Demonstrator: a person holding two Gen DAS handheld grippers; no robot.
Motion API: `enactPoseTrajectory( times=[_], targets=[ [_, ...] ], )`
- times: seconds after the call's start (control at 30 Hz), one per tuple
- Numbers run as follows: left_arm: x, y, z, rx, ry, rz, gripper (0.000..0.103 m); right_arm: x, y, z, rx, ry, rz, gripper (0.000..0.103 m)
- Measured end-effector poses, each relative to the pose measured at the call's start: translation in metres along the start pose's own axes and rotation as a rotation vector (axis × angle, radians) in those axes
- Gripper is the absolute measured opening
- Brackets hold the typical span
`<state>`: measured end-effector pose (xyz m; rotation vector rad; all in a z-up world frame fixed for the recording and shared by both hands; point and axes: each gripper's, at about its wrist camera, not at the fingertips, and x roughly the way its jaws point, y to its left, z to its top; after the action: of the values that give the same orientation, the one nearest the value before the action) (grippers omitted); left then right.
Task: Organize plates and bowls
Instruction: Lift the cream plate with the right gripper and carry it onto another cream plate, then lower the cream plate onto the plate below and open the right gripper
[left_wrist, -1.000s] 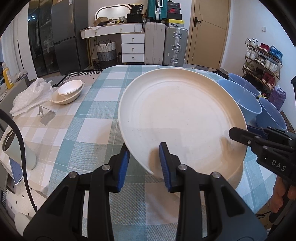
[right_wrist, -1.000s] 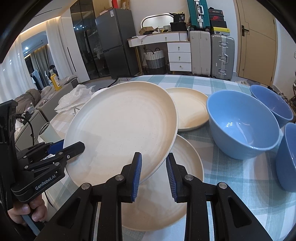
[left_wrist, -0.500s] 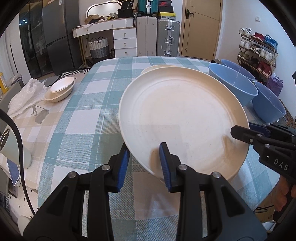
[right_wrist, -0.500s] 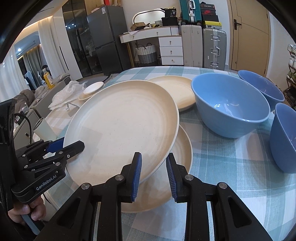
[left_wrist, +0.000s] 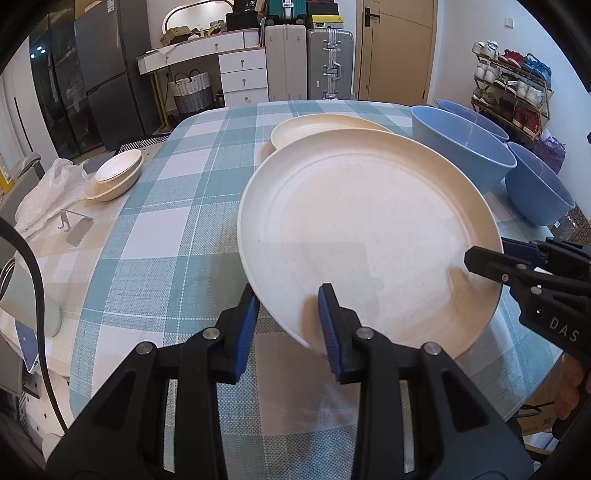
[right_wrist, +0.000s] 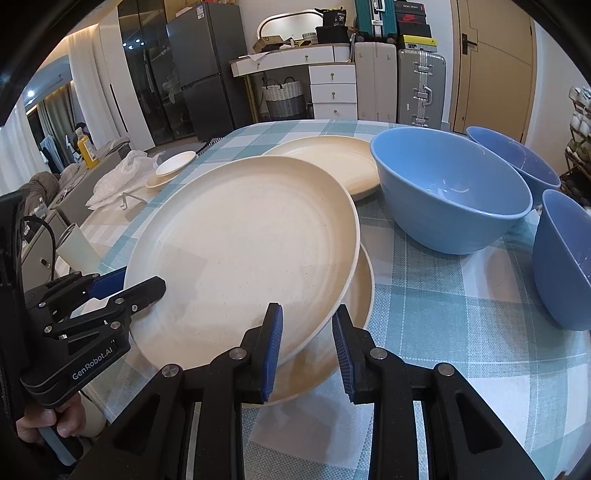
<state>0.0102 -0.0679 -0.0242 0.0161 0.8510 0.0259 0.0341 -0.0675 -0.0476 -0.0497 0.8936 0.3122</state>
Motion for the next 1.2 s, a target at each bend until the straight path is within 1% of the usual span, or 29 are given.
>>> enactPoseTrajectory(
  times=[0.3, 0.47, 0.97, 1.03, 1.2],
  targets=[
    [0.012, -0.004, -0.004, 0.031, 0.021, 0.019, 0.029, 0.007, 0.005, -0.002, -0.009, 0.019, -0.028, 0.029],
    [0.018, -0.004, -0.007, 0.04, 0.03, 0.019, 0.03, 0.007, 0.002, -0.009, -0.009, 0.025, -0.037, 0.03],
    [0.025, -0.01, -0.012, 0.092, 0.046, 0.028, 0.033, 0.009, 0.004, -0.014, -0.046, 0.041, -0.095, 0.032],
    [0.025, -0.01, -0.013, 0.094, 0.047, 0.029, 0.033, 0.009, 0.007, -0.015, -0.057, 0.043, -0.103, 0.034],
    [0.025, -0.01, -0.013, 0.097, 0.054, 0.027, 0.035, 0.01, 0.011, -0.017, -0.081, 0.05, -0.128, 0.038]
  ],
)
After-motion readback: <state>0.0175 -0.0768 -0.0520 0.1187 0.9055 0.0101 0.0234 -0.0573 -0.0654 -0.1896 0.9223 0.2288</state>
